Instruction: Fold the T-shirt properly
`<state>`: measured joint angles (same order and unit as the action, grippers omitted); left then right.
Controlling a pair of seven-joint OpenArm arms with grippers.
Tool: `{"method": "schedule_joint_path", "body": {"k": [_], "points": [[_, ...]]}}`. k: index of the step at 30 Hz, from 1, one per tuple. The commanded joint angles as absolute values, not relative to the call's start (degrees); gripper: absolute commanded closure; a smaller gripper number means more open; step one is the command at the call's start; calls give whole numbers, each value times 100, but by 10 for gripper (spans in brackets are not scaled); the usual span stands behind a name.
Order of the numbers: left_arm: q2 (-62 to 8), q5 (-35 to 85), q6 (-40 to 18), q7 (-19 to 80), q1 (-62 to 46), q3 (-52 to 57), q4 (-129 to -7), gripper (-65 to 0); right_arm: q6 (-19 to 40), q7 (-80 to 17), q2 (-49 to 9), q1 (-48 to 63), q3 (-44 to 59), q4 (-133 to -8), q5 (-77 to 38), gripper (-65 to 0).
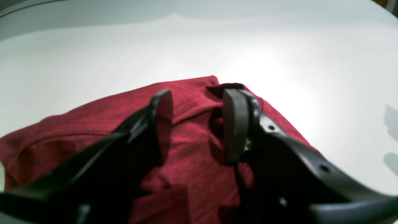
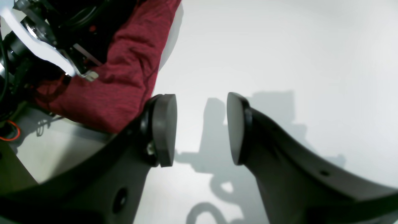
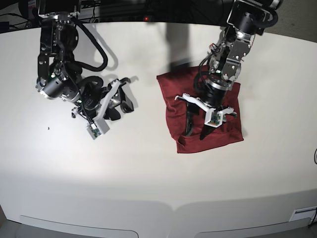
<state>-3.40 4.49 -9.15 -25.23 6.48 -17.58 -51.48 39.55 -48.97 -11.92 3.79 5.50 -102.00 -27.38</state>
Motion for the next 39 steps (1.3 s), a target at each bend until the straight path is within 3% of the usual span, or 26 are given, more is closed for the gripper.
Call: {"method": "schedule_joint_path", "body": {"k": [1,9,19,28,34,39], "points": [[-388,384,-858,-2388,620,-1756,-5234,-251,4000,-4755,-1221,287,567,-10318,-2851,-269],[-482,-152,-856,-1258,622,-1758,-6219,-251,4000,-4755,-1221,287,567,-10318,-2853,-269],[-934,368,-858,60,622,-1761,-8036,-251,4000,-4757,-1221,287,567,-10318,-2851,-269],[-1638,456,-847,2939,582,-1761,-9480,-251,4000,-4720,-1221,290,965,-10318,-2773,-269],[-2377,421,-43,2902,-56,-1568,-10018,-251,4000,-5205,-1221,316,1745,-10361,-3376,-269],[-2493,137,-40,2915,-958,-993,-10949,-251,4000,-5544,-1225,642,2178,-10718,-3601,-269]]}}
